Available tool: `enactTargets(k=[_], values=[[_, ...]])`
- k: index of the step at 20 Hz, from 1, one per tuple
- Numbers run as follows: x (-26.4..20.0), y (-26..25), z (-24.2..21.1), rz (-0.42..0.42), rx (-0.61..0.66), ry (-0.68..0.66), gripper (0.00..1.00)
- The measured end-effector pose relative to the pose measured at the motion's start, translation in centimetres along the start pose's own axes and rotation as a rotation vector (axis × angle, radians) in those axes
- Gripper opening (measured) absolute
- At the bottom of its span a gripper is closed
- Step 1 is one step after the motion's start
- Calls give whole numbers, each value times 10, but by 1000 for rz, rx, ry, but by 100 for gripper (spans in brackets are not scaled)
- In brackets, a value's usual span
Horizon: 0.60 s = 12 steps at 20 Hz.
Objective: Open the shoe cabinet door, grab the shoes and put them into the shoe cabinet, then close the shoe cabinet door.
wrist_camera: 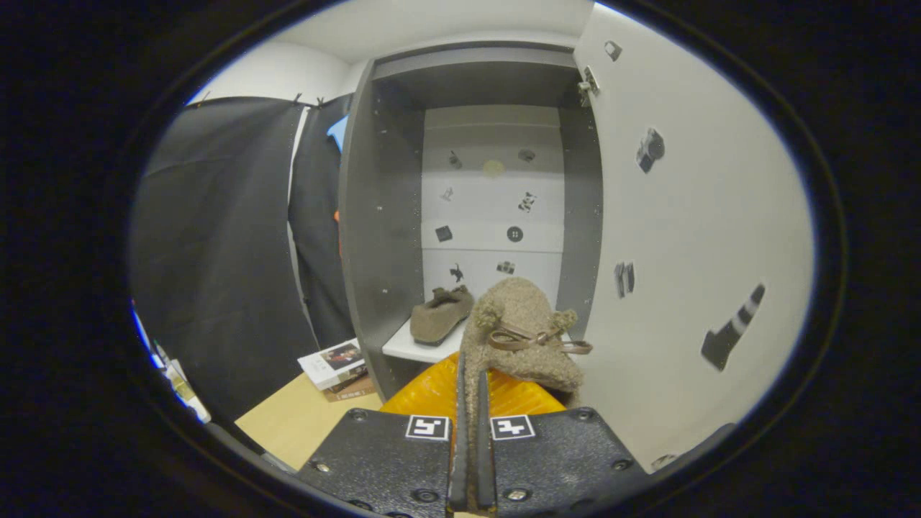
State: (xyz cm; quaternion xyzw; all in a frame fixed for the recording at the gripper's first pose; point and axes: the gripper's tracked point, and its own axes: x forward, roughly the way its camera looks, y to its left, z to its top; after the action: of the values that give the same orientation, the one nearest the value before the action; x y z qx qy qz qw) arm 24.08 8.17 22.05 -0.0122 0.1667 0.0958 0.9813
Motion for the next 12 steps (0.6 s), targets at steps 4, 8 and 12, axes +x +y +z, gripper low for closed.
enactTargets(k=[4,8,12], values=[[25,-8,42,-65,-22,-26,8],[65,-24,59,-140,-30,-8,8],[119,-38,55,-191,-61,42,8]])
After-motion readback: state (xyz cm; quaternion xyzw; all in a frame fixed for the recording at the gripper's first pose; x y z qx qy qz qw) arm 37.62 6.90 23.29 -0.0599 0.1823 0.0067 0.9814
